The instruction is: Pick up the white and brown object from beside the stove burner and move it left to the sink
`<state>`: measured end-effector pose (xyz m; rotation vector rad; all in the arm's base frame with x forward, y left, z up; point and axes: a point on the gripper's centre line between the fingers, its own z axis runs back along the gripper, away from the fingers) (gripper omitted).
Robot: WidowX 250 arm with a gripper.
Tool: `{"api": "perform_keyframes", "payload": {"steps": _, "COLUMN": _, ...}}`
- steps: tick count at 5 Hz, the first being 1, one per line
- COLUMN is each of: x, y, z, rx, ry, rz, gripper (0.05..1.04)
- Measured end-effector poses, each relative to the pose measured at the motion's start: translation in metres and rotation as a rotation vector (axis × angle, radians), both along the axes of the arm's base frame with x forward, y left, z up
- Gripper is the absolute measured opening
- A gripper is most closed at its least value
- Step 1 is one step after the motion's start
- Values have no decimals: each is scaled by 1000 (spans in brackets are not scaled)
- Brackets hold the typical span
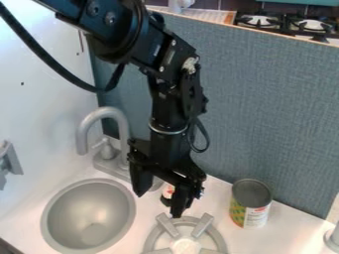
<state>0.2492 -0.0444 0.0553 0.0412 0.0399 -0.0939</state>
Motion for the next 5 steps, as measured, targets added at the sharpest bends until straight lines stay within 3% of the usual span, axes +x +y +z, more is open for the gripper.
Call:
{"api": "perform_keyframes", "payload": {"steps": 1, "x": -4, "y": 0, "z": -6, "rx": 5, "ry": 22, "rz": 1, "gripper": 1005}}
{"api": "perform_keyframes", "payload": {"steps": 2, "x": -15, "y": -23, "z": -17, "rx": 1, "ry": 2, "rz": -90, "gripper": 1005}}
{"api": "perform_keyframes", "payload": {"steps": 4, "x": -31, "y": -66, "z": -21, "rx": -116, "ry": -36, "rz": -185, "gripper": 1005}}
{"api": "perform_keyframes", "payload": {"steps": 5, "x": -38, "y": -89, "z": -39, "rx": -143, "ry": 19, "rz": -235, "gripper": 1005}}
